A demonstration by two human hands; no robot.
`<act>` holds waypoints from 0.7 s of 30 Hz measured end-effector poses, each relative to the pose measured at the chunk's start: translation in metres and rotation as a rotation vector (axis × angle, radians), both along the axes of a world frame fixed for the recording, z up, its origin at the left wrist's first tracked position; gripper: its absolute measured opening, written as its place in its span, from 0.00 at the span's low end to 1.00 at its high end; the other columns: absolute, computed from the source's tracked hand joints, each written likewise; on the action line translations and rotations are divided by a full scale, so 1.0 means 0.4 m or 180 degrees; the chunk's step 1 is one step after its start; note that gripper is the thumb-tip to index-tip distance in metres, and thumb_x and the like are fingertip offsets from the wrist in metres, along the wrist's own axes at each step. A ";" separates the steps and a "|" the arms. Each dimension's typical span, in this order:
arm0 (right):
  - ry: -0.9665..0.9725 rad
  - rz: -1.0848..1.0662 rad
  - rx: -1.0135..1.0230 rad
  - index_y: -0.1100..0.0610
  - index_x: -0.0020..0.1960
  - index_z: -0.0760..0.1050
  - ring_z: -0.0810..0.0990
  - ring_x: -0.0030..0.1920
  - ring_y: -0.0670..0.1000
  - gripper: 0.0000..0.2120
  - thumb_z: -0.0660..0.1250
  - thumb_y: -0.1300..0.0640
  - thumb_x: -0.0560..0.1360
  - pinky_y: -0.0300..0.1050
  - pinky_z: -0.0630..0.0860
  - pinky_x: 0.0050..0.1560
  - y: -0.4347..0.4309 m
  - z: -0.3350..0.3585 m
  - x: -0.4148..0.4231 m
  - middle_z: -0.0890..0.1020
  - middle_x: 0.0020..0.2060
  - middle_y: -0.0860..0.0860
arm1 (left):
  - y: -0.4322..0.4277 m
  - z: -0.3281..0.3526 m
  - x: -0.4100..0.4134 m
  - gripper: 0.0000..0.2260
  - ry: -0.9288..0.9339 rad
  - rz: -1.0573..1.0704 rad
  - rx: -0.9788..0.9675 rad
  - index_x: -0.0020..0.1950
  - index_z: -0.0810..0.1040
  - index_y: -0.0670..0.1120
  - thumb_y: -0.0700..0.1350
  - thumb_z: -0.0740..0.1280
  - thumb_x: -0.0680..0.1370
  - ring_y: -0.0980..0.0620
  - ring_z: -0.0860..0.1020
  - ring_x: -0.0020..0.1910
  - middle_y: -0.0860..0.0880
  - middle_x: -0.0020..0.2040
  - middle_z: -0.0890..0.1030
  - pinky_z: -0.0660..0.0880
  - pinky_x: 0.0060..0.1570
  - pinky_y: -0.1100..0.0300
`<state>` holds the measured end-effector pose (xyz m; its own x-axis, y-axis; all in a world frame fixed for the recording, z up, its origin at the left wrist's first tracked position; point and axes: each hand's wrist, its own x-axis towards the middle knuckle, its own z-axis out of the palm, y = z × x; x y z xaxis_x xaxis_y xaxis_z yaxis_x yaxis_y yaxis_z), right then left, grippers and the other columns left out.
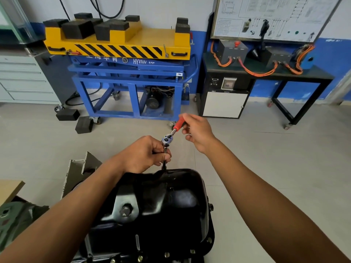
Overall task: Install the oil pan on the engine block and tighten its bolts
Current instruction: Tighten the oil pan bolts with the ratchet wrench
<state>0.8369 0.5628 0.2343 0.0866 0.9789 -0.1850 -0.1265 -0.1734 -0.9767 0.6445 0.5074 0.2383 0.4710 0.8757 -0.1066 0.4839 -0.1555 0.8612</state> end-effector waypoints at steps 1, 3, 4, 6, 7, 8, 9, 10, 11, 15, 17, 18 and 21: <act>-0.0025 0.0093 0.0020 0.54 0.49 0.83 0.72 0.29 0.46 0.09 0.65 0.54 0.81 0.38 0.65 0.28 0.010 0.000 -0.008 0.78 0.35 0.53 | 0.000 0.001 0.000 0.04 0.0008 0.0009 0.0000 0.45 0.84 0.42 0.36 0.70 0.79 0.42 0.84 0.50 0.42 0.48 0.86 0.82 0.47 0.60; 0.0009 0.0168 0.0030 0.54 0.49 0.83 0.72 0.29 0.47 0.09 0.65 0.54 0.81 0.38 0.65 0.28 0.017 -0.006 -0.018 0.79 0.38 0.56 | -0.002 0.003 0.000 0.04 0.0016 0.0038 -0.0002 0.45 0.84 0.42 0.36 0.70 0.79 0.42 0.84 0.50 0.41 0.49 0.86 0.82 0.49 0.58; 0.0065 0.0133 0.0050 0.54 0.49 0.83 0.72 0.29 0.47 0.09 0.65 0.53 0.81 0.38 0.65 0.28 0.013 -0.011 -0.018 0.79 0.38 0.56 | -0.003 0.002 -0.001 0.05 0.0019 0.0054 0.0005 0.45 0.84 0.42 0.37 0.70 0.79 0.41 0.84 0.50 0.41 0.49 0.86 0.82 0.49 0.56; 0.0226 -0.0041 0.0161 0.53 0.47 0.83 0.71 0.29 0.47 0.10 0.65 0.54 0.81 0.38 0.65 0.27 -0.010 -0.025 -0.005 0.79 0.35 0.54 | -0.005 -0.003 -0.003 0.05 0.0062 0.0113 0.0075 0.43 0.84 0.43 0.38 0.71 0.78 0.40 0.84 0.49 0.41 0.48 0.86 0.82 0.50 0.52; 0.0285 -0.0155 0.0242 0.53 0.44 0.84 0.71 0.28 0.47 0.10 0.65 0.54 0.81 0.38 0.65 0.27 -0.029 -0.031 0.010 0.78 0.32 0.52 | -0.005 -0.006 -0.005 0.05 0.0103 0.0164 0.0140 0.44 0.85 0.41 0.39 0.72 0.78 0.40 0.84 0.48 0.41 0.47 0.86 0.82 0.51 0.51; 0.0305 -0.0271 0.0321 0.53 0.43 0.83 0.71 0.28 0.46 0.10 0.66 0.54 0.80 0.38 0.65 0.26 -0.052 -0.037 0.028 0.77 0.30 0.51 | -0.004 -0.009 -0.007 0.05 0.0149 0.0227 0.0215 0.44 0.85 0.40 0.40 0.72 0.78 0.41 0.84 0.47 0.43 0.46 0.86 0.81 0.50 0.50; 0.0296 -0.0376 0.0387 0.54 0.44 0.83 0.71 0.28 0.46 0.09 0.67 0.54 0.80 0.38 0.66 0.26 -0.077 -0.041 0.047 0.76 0.29 0.50 | -0.002 -0.012 -0.009 0.07 0.0188 0.0287 0.0289 0.43 0.86 0.39 0.41 0.73 0.78 0.43 0.84 0.45 0.45 0.44 0.87 0.82 0.49 0.50; 0.0266 -0.0465 0.0436 0.55 0.45 0.83 0.71 0.29 0.46 0.08 0.68 0.55 0.80 0.38 0.66 0.27 -0.107 -0.045 0.065 0.76 0.29 0.50 | 0.000 -0.014 -0.011 0.08 0.0206 0.0331 0.0350 0.43 0.86 0.38 0.42 0.73 0.78 0.45 0.84 0.43 0.47 0.43 0.87 0.82 0.48 0.50; 0.0232 -0.0532 0.0477 0.56 0.45 0.82 0.70 0.29 0.46 0.07 0.69 0.55 0.79 0.38 0.67 0.27 -0.140 -0.048 0.080 0.75 0.29 0.50 | 0.001 -0.017 -0.011 0.09 0.0207 0.0359 0.0397 0.42 0.85 0.38 0.42 0.73 0.78 0.47 0.84 0.42 0.49 0.41 0.86 0.82 0.46 0.51; 0.0168 -0.0447 0.0828 0.53 0.38 0.78 0.70 0.27 0.47 0.07 0.73 0.56 0.74 0.37 0.68 0.28 -0.283 -0.039 0.098 0.74 0.26 0.51 | 0.010 -0.023 -0.008 0.09 0.0164 0.0409 0.0483 0.40 0.84 0.38 0.42 0.72 0.78 0.44 0.84 0.40 0.46 0.38 0.85 0.83 0.42 0.53; 0.0041 -0.0239 0.0995 0.53 0.36 0.76 0.72 0.26 0.46 0.10 0.76 0.55 0.71 0.36 0.70 0.29 -0.344 -0.028 0.091 0.76 0.25 0.51 | 0.013 -0.023 -0.006 0.10 0.0186 0.0375 0.0536 0.40 0.83 0.38 0.43 0.72 0.78 0.42 0.83 0.39 0.44 0.37 0.84 0.82 0.41 0.53; -0.0112 -0.0136 0.1025 0.52 0.36 0.75 0.74 0.26 0.47 0.11 0.78 0.54 0.70 0.37 0.71 0.30 -0.370 -0.027 0.083 0.78 0.26 0.51 | 0.014 -0.024 -0.006 0.09 0.0217 0.0360 0.0554 0.40 0.84 0.38 0.43 0.73 0.78 0.41 0.82 0.38 0.44 0.36 0.84 0.82 0.41 0.51; -0.0406 0.0103 0.1077 0.49 0.38 0.75 0.78 0.28 0.48 0.11 0.77 0.48 0.66 0.39 0.73 0.33 -0.435 -0.025 0.052 0.81 0.29 0.53 | 0.012 -0.025 -0.007 0.06 0.0251 0.0340 0.0581 0.41 0.85 0.41 0.43 0.74 0.77 0.42 0.82 0.36 0.45 0.35 0.84 0.81 0.39 0.53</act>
<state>0.8576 0.3888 0.2244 0.0560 0.9855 0.1602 0.0004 0.1604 -0.9871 0.6417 0.5122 0.2283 0.3712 0.9282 0.0254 0.5706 -0.2496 0.7824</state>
